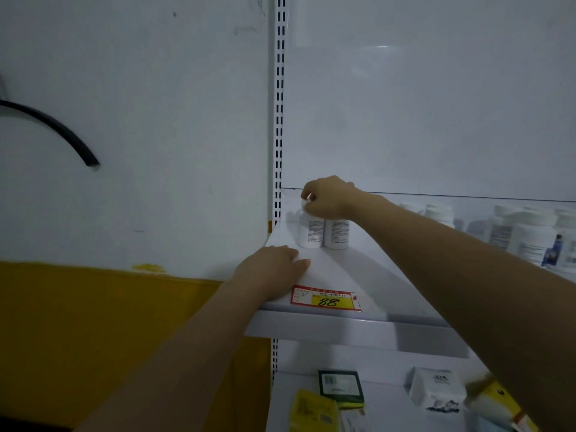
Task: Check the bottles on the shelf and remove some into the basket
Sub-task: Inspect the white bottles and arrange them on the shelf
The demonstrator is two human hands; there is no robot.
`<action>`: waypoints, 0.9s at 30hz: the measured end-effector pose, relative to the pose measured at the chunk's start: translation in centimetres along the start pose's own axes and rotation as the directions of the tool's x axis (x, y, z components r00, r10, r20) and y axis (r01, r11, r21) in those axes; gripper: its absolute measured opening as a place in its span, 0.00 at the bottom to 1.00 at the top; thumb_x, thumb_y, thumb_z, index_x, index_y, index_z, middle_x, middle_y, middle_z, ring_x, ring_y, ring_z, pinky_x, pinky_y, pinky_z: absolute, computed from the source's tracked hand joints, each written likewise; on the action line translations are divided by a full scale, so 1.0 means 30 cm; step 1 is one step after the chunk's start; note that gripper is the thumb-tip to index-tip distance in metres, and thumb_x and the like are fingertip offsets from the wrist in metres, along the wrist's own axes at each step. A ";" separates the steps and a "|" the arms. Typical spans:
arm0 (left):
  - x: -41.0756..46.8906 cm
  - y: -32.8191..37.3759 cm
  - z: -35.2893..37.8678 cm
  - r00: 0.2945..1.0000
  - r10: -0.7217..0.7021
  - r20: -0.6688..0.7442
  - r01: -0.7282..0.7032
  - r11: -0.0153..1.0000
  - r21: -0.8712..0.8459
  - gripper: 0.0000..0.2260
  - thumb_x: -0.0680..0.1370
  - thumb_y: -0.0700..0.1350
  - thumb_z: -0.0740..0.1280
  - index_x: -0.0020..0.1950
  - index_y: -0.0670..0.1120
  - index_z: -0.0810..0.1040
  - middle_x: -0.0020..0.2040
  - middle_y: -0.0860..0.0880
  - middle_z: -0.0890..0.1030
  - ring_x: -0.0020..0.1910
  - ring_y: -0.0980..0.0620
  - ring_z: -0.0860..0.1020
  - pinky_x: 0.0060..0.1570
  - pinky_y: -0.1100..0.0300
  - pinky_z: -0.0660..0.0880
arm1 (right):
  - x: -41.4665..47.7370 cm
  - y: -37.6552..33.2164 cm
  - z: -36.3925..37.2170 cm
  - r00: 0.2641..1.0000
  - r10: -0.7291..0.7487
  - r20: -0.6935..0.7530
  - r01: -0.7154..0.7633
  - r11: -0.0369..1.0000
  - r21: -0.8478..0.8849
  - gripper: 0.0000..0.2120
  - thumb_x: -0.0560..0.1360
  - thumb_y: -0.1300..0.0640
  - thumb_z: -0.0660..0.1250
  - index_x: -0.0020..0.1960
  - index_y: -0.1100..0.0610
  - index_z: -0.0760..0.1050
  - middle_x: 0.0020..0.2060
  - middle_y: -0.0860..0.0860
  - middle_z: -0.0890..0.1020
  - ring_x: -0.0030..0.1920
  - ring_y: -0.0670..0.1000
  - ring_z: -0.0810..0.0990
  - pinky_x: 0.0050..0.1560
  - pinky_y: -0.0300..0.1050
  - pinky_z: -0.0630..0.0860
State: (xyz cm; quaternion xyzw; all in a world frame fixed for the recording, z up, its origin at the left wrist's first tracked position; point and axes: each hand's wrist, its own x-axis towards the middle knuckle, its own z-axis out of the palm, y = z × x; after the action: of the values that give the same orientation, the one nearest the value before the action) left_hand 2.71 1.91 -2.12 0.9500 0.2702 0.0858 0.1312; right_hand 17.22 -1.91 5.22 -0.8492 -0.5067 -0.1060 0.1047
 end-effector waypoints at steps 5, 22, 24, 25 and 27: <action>0.006 -0.001 0.004 1.000 -0.004 0.001 0.004 1.000 -0.013 0.21 0.82 0.55 0.51 0.70 0.46 0.69 0.69 0.47 0.72 0.66 0.49 0.70 0.64 0.55 0.65 | 0.001 0.022 -0.045 0.999 0.041 -0.008 -0.041 0.997 0.068 0.23 0.80 0.44 0.56 0.72 0.50 0.66 0.70 0.52 0.70 0.71 0.57 0.65 0.71 0.56 0.60; 0.021 -0.019 -0.010 0.995 -0.058 -0.079 0.037 0.968 -0.249 0.23 0.78 0.60 0.58 0.67 0.47 0.73 0.66 0.47 0.74 0.62 0.47 0.74 0.65 0.51 0.69 | -0.136 0.114 -0.224 0.997 -0.028 -0.067 0.040 0.981 0.188 0.17 0.80 0.58 0.58 0.69 0.53 0.70 0.65 0.53 0.74 0.62 0.52 0.72 0.54 0.40 0.68; 0.012 0.013 -0.043 0.991 -0.034 -0.130 -0.011 0.943 -0.332 0.26 0.77 0.59 0.63 0.71 0.48 0.68 0.69 0.49 0.71 0.65 0.49 0.71 0.63 0.56 0.67 | -0.167 0.097 -0.286 0.992 -0.079 -0.101 0.102 0.963 0.249 0.17 0.80 0.57 0.60 0.68 0.52 0.69 0.64 0.53 0.75 0.57 0.50 0.74 0.55 0.41 0.70; 0.007 0.035 -0.066 0.988 -0.003 -0.152 -0.059 0.914 -0.402 0.27 0.75 0.58 0.65 0.71 0.48 0.67 0.68 0.51 0.72 0.64 0.51 0.72 0.59 0.59 0.68 | -0.183 0.086 -0.312 0.990 -0.102 -0.102 0.127 0.949 0.288 0.17 0.80 0.57 0.61 0.68 0.52 0.70 0.63 0.53 0.75 0.56 0.50 0.75 0.56 0.42 0.73; -0.009 0.087 -0.114 0.987 0.057 -0.150 -0.136 0.793 -0.594 0.26 0.74 0.56 0.68 0.69 0.49 0.67 0.63 0.55 0.73 0.57 0.55 0.73 0.51 0.64 0.70 | -0.220 0.060 -0.353 0.987 -0.146 -0.071 0.163 0.912 0.376 0.17 0.79 0.58 0.61 0.68 0.53 0.70 0.61 0.52 0.76 0.56 0.51 0.77 0.56 0.44 0.77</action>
State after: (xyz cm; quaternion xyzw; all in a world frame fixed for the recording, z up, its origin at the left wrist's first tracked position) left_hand 2.96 0.30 1.90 0.8644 0.1876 0.2326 0.4045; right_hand 14.96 -11.30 13.34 -0.7676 -0.5808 -0.0313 0.2692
